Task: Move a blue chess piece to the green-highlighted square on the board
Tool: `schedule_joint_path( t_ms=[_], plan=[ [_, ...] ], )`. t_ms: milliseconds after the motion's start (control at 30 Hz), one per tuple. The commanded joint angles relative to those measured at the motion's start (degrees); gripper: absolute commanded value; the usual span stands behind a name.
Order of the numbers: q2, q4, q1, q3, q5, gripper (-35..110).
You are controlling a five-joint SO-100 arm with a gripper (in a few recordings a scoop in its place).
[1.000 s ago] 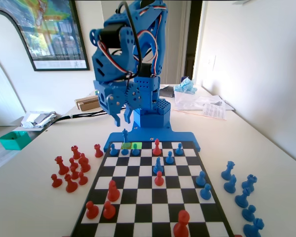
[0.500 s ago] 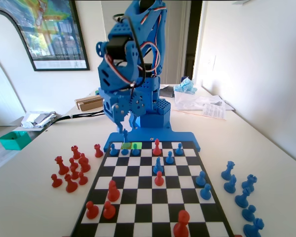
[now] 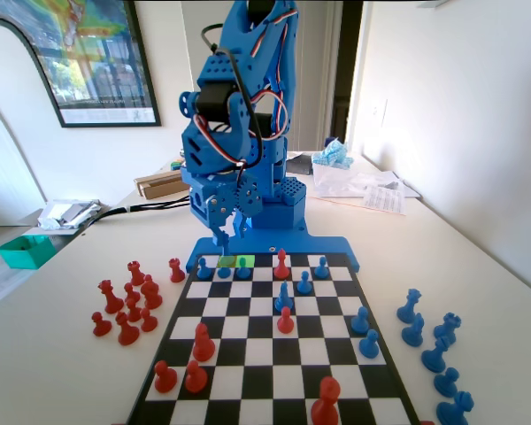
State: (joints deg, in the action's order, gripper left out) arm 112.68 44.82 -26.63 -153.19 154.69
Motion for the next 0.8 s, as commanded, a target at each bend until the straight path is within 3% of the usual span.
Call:
schedule_joint_path(
  t_ms=[0,767],
  plan=[
    [0.6,-0.5,-1.5,0.0,1.4,14],
    [-1.3,-7.2,-2.6,-3.2,4.7,3]
  ],
)
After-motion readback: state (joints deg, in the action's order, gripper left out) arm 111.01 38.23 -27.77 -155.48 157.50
